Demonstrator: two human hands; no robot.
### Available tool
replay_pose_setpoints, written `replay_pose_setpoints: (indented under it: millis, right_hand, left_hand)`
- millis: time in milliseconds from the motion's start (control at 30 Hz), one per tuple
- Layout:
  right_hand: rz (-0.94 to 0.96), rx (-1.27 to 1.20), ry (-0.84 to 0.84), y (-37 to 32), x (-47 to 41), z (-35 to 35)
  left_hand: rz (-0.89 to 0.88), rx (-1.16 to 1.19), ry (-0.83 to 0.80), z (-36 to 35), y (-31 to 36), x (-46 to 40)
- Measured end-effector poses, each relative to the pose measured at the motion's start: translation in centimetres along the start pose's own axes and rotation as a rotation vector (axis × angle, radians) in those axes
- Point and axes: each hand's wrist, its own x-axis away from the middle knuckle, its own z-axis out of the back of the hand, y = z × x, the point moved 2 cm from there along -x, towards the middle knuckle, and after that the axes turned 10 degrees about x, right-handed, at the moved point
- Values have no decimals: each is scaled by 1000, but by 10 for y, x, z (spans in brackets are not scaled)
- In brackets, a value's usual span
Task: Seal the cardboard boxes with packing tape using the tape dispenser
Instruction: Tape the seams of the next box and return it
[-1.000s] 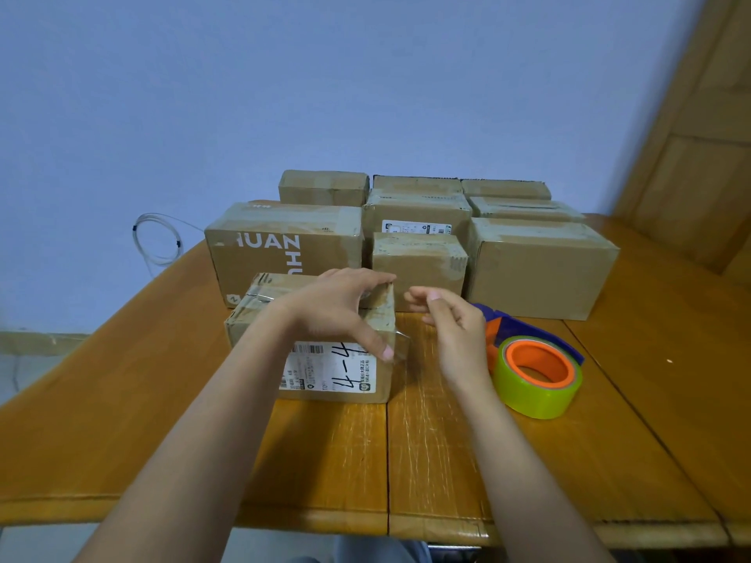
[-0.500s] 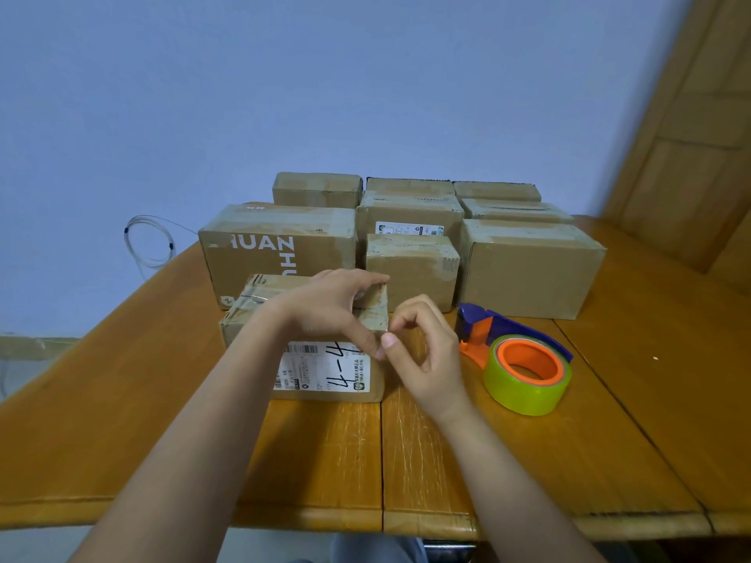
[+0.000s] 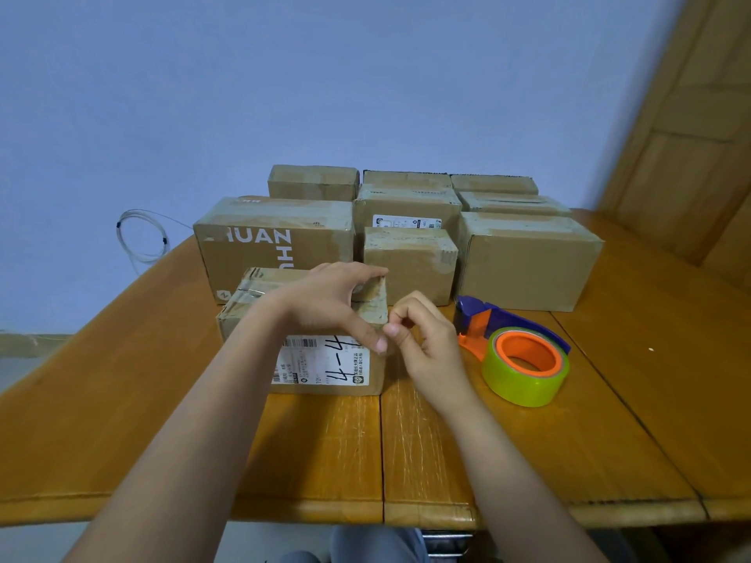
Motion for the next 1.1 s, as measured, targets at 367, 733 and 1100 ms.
replay_pose_setpoints:
  millis: [367, 733, 1100]
  right_hand:
    - [-192, -105, -87, 9, -2, -10]
    - [-312, -61, -90, 13, 8, -30]
    - [-129, -37, 140, 3, 13, -24]
  left_hand:
    - [-3, -95, 6, 0, -3, -3]
    - [-16, -102, 10, -3, -3, -3]
    - [-26, -111, 7, -2, -4, -2]
